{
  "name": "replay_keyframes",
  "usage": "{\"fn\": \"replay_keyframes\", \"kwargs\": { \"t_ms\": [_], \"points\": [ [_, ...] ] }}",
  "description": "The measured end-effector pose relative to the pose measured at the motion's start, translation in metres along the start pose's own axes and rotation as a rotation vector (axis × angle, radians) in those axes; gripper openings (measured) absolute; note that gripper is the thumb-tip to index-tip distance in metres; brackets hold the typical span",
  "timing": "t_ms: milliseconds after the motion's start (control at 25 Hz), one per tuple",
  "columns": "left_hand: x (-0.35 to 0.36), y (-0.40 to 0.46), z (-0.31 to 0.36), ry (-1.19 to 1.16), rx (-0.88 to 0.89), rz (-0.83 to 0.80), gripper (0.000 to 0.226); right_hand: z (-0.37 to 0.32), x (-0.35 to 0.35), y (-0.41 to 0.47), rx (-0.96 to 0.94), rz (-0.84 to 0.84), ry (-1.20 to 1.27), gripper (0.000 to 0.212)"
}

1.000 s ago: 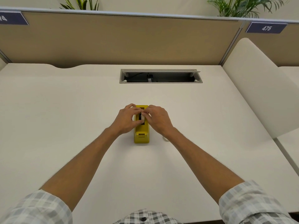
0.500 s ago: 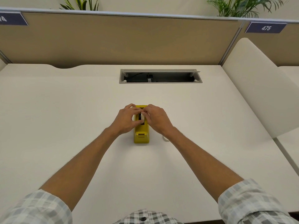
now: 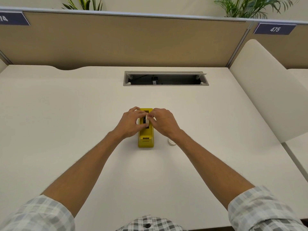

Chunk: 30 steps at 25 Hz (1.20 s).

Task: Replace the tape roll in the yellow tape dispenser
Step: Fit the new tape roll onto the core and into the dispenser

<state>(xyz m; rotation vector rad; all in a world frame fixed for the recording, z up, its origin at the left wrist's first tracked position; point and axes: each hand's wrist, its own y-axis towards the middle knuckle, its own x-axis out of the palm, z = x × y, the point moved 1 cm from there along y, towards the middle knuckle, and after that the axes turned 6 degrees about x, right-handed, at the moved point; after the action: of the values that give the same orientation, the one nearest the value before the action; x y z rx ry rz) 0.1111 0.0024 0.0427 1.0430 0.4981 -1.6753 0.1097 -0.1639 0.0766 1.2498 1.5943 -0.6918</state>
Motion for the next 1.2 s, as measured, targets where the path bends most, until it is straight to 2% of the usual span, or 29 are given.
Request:
{"fn": "replay_keyframes", "kwargs": {
  "t_ms": [1200],
  "points": [
    [0.0003, 0.0003, -0.0009, 0.016, 0.017, 0.01, 0.043, -0.0003, 0.0014, 0.004, -0.001, -0.048, -0.029, 0.022]
  ]
}}
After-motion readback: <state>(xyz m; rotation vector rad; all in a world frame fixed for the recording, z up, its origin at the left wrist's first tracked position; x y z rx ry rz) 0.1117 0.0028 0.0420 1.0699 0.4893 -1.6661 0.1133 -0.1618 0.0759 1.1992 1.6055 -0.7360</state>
